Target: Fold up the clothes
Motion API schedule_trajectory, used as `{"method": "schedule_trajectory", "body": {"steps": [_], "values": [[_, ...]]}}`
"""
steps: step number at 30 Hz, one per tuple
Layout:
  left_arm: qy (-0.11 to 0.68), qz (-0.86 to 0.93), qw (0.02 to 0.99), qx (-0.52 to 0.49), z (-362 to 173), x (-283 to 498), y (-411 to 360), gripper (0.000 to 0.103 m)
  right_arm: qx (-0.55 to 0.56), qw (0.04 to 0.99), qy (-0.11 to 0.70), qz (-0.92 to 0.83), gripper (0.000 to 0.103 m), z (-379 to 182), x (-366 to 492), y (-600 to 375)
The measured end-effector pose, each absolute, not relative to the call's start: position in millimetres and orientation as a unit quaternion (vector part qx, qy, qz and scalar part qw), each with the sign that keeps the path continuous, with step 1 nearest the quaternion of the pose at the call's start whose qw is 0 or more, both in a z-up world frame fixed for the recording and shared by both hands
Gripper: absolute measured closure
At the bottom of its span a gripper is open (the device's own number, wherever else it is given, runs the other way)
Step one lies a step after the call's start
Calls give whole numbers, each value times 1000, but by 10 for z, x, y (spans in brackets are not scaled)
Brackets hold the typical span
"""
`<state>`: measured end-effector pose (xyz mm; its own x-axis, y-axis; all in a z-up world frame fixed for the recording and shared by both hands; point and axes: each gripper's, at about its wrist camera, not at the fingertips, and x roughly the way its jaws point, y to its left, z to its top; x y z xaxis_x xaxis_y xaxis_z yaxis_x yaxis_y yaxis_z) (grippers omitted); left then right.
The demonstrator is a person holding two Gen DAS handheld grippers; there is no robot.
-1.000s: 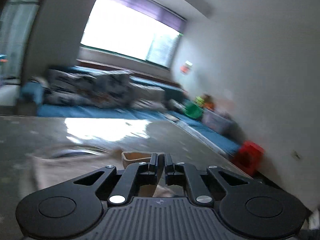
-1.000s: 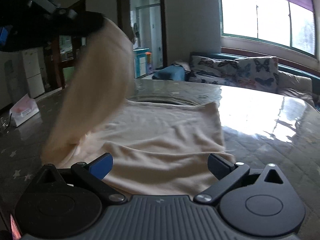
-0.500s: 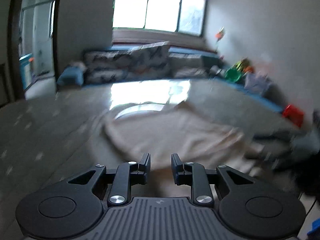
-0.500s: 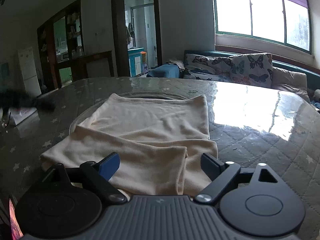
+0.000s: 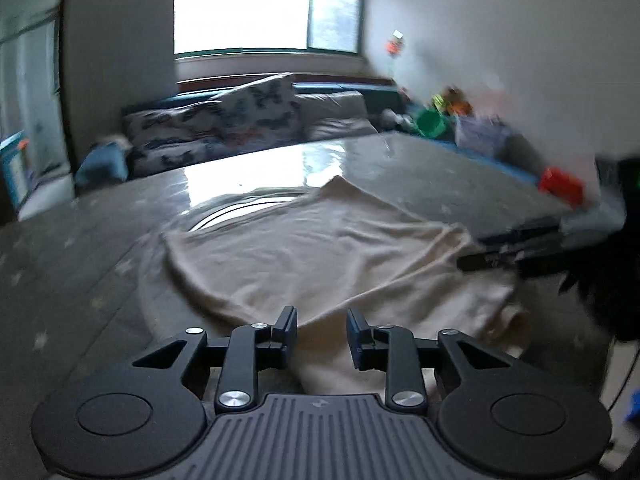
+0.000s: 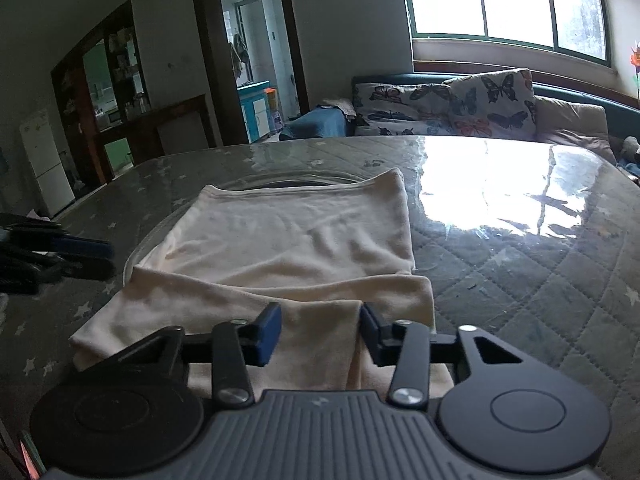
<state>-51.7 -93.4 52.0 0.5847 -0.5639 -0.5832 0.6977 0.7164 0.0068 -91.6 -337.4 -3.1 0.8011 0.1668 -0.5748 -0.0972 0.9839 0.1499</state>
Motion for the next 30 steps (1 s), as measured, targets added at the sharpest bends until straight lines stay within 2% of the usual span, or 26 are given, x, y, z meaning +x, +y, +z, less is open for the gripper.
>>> {"method": "schedule_trajectory", "body": {"steps": [6, 10, 11, 12, 14, 18, 25, 27, 30], "values": [[285, -381, 864, 166, 354, -309, -1063, 73, 56, 946, 311, 69, 67, -11, -915, -3409], [285, -401, 849, 192, 283, -251, -1078, 76, 56, 947, 309, 68, 76, -13, -895, -3423], [286, -404, 848, 192, 274, -236, -1068, 85, 56, 947, 308, 67, 78, -8, -893, -3428], [286, -407, 846, 193, 266, -221, -1059, 94, 57, 948, 307, 65, 84, -3, -891, -3433], [286, -414, 842, 191, 267, -211, -1019, 99, 57, 950, 302, 63, 89, 27, -886, -3444], [279, -415, 845, 187, 309, -234, -919, 101, 56, 955, 286, 62, 95, 114, -871, -3442], [279, -404, 855, 166, 415, -250, -681, 101, 63, 963, 255, 63, 95, 260, -835, -3417], [282, -398, 856, 171, 398, -252, -636, 101, 78, 958, 266, 72, 90, 233, -804, -3439], [297, -388, 855, 174, 333, -226, -601, 101, 78, 955, 279, 71, 74, 153, -793, -3431]]}}
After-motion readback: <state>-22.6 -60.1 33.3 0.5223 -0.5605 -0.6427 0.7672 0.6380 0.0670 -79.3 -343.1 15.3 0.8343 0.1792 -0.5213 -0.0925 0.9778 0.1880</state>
